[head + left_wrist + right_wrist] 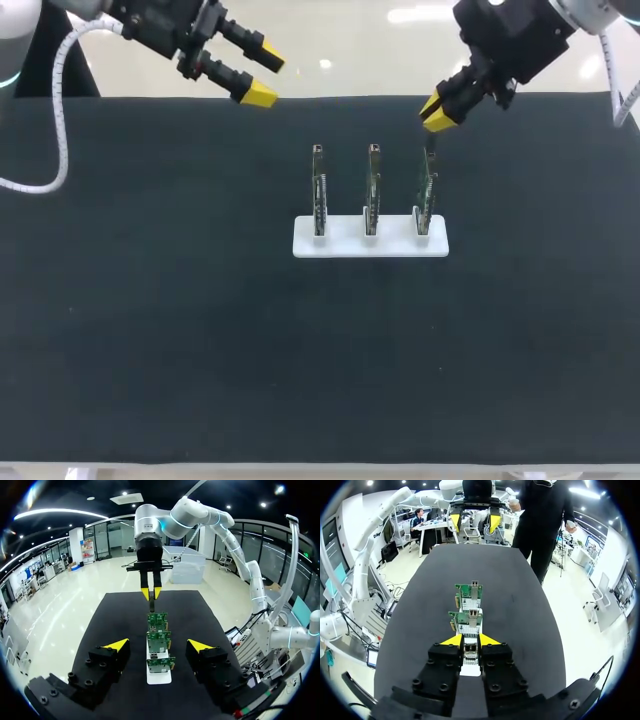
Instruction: Pick up the optical module with the left hand, and insert it into the network port with the right hand.
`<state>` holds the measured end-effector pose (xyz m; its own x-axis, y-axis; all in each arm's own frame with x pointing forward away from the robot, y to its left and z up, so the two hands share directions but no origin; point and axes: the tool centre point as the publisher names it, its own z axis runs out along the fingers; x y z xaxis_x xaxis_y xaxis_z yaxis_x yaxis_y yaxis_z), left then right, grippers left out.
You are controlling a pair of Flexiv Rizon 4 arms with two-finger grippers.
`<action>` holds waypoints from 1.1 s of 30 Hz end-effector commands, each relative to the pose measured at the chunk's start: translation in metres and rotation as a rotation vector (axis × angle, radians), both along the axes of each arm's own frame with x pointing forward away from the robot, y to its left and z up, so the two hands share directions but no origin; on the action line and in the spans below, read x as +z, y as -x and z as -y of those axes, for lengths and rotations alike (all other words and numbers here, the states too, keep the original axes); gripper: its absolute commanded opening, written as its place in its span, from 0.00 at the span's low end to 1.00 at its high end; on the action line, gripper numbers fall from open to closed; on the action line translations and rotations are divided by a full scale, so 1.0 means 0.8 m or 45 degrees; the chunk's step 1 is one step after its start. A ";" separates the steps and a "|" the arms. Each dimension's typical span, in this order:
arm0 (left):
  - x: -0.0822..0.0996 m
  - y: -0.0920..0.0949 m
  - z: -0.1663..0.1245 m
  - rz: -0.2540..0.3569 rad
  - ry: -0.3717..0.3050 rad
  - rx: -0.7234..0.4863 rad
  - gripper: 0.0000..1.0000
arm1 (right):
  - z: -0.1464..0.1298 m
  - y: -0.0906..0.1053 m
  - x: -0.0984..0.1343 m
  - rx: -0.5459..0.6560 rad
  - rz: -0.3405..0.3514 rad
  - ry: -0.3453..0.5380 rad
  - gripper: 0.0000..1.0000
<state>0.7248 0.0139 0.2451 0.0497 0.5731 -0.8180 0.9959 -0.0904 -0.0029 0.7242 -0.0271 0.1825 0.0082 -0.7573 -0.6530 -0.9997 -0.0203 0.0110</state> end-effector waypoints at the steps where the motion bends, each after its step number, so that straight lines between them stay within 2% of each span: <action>1: 0.001 -0.001 0.001 -0.002 -0.005 -0.001 1.00 | -0.001 0.002 0.000 0.000 -0.003 0.000 0.00; 14: 0.001 -0.001 0.001 -0.002 -0.005 -0.001 1.00 | -0.001 0.000 -0.005 -0.002 0.009 -0.009 0.00; 25: 0.001 -0.001 0.001 -0.002 -0.005 -0.001 1.00 | 0.003 0.003 0.005 -0.001 -0.011 0.009 0.00; 33: 0.001 -0.001 0.001 -0.002 -0.005 -0.001 1.00 | 0.003 0.002 -0.002 0.000 -0.003 -0.001 0.00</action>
